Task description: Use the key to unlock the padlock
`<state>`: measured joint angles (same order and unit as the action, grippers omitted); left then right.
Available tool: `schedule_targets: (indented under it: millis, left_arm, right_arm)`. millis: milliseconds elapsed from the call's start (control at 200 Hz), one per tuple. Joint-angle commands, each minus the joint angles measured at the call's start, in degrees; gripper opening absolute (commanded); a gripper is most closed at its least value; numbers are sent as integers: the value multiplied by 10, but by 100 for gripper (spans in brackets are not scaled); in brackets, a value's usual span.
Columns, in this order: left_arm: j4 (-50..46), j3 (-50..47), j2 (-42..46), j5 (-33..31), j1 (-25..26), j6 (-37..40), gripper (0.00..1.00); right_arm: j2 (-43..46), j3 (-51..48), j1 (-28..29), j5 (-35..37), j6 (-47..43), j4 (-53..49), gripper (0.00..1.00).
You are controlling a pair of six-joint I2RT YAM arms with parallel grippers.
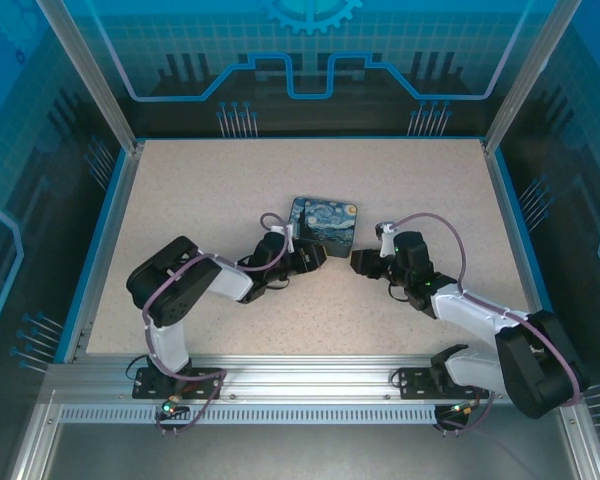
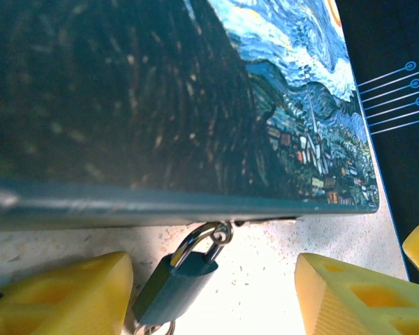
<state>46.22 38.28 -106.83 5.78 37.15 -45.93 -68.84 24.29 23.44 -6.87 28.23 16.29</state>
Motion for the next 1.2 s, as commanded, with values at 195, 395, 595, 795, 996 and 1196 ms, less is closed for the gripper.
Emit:
schedule_targets:
  millis: [195,395,595,795,996,1196]
  left_arm:
    - [-36,42,-28,36,1,21,60]
    - [-38,47,-32,41,-1,20,48]
    - [-31,43,-32,41,-2,15,34]
    - [-26,40,-32,41,-2,12,16]
    - [-13,30,-25,40,-5,5,1]
    - [-18,0,22,29,-7,-72,0]
  right_arm:
    - [12,-7,-9,1,-6,-5,49]
    - [16,-8,-11,3,-7,-20,49]
    - [16,-10,-13,2,-6,-19,49]
    - [18,-12,-15,1,-6,-19,49]
    - [25,-13,-16,-17,-18,-18,50]
    - [71,-30,-6,2,-99,-42,52]
